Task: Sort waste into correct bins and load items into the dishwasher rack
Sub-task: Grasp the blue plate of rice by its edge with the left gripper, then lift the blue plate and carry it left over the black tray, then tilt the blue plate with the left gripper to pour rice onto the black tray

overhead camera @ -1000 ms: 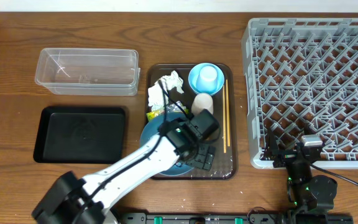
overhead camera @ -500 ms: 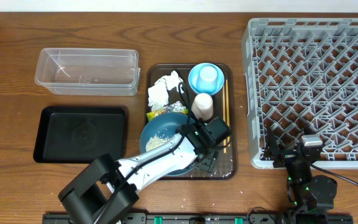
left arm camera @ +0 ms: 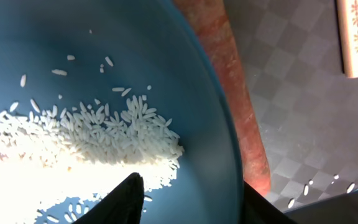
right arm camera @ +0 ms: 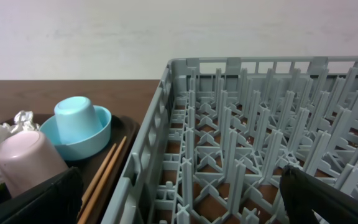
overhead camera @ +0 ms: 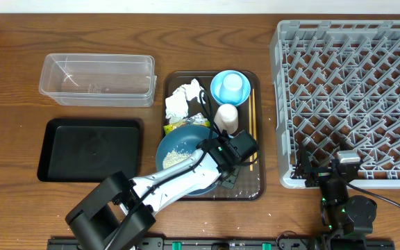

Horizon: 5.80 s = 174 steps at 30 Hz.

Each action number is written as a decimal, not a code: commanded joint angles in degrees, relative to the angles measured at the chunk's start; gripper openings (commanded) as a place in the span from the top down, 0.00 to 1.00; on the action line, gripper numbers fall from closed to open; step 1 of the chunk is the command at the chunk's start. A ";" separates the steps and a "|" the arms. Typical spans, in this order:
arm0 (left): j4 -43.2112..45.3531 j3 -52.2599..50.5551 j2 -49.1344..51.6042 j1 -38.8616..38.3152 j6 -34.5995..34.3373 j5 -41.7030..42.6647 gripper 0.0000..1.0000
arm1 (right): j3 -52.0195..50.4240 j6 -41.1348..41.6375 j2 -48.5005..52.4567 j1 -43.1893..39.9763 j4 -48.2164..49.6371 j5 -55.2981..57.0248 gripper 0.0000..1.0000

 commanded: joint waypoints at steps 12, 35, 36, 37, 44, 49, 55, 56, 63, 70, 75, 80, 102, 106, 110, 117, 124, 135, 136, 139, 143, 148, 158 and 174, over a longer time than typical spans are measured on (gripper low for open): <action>0.74 0.50 0.22 -1.36 -0.81 -1.14 0.66 | -0.13 -0.66 0.02 -1.05 -0.17 0.33 0.01; -4.94 4.39 -4.13 -1.36 -1.18 -3.10 0.94 | -0.13 -0.66 0.02 -1.05 -0.17 0.33 0.01; -5.31 4.48 -5.16 -1.36 -1.18 -3.87 0.94 | -0.13 -0.66 0.02 -1.05 -0.17 0.31 0.01; -5.57 4.48 -6.36 -1.36 -1.18 -4.28 0.94 | -0.13 -0.66 0.02 -1.05 -0.17 0.31 0.01; -7.28 4.48 -11.82 -1.36 -1.16 -4.50 0.94 | -0.13 -0.66 0.02 -1.05 -0.17 0.33 0.01; -8.35 4.48 -14.64 -1.36 -0.98 -5.88 0.94 | -0.13 -0.66 0.02 -1.05 -0.17 0.31 0.01; -8.96 4.50 -16.57 -1.01 0.87 -7.41 0.94 | -0.13 -0.68 0.02 -1.03 -0.17 0.31 0.01; -9.22 4.55 -16.87 -0.70 1.68 -7.39 0.94 | -0.13 -0.66 0.02 -1.05 -0.17 0.33 0.01; -11.82 4.72 -21.88 5.75 3.41 -8.44 0.94 | -0.13 -0.66 0.02 -1.05 -0.20 0.31 0.01; -11.98 4.76 -30.45 16.17 5.55 -8.37 0.94 | -0.13 -0.66 0.02 -1.03 -0.17 0.31 0.01; -11.69 4.76 -34.38 24.06 5.55 -8.17 0.94 | -0.13 -0.66 0.02 -1.05 -0.17 0.33 0.01; -10.51 4.74 -34.60 31.50 5.55 -6.47 0.94 | -0.13 -0.66 0.02 -1.05 -0.17 0.31 0.01; -2.25 4.63 -26.49 53.90 5.97 21.94 0.94 | -0.13 -0.66 0.02 -1.05 -0.17 0.33 0.01; -2.14 4.61 -25.07 57.33 6.21 26.75 0.94 | -0.13 -0.66 0.02 -1.03 -0.17 0.33 0.01; -1.81 4.52 -23.74 60.57 8.41 33.29 0.94 | -0.13 -0.66 0.02 -1.05 -0.17 0.33 0.01; -1.84 4.26 -23.12 66.05 8.59 43.39 0.94 | -0.13 -0.66 0.02 -1.05 -0.17 0.33 0.01; -1.84 4.26 -23.10 72.04 9.40 50.01 0.94 | -0.13 -0.66 0.02 -1.05 -0.17 0.31 0.01; -2.95 1.84 -23.04 77.40 13.44 58.77 0.94 | -0.13 -0.66 0.02 -1.05 -0.17 0.31 0.01; -3.10 1.31 -23.04 77.81 13.44 59.91 0.94 | -0.13 -0.68 0.02 -1.05 -0.17 0.33 0.01; -3.08 0.13 -23.04 79.25 13.57 61.48 0.94 | -0.13 -0.66 0.02 -1.05 -0.17 0.31 0.01; -3.52 -0.07 -23.04 82.07 13.92 63.54 0.94 | -0.13 -0.66 0.02 -1.05 -0.17 0.33 0.01; -3.69 -0.09 -23.02 86.44 17.33 67.56 0.94 | -0.13 -0.66 0.02 -1.05 -0.17 0.33 0.01; -6.58 -0.33 -22.86 94.29 19.28 77.81 0.94 | -0.13 -0.66 0.02 -1.05 -0.17 0.33 0.01; -6.60 -0.33 -21.73 95.84 20.48 83.82 0.94 | -0.13 -0.66 0.02 -1.05 -0.17 0.31 0.01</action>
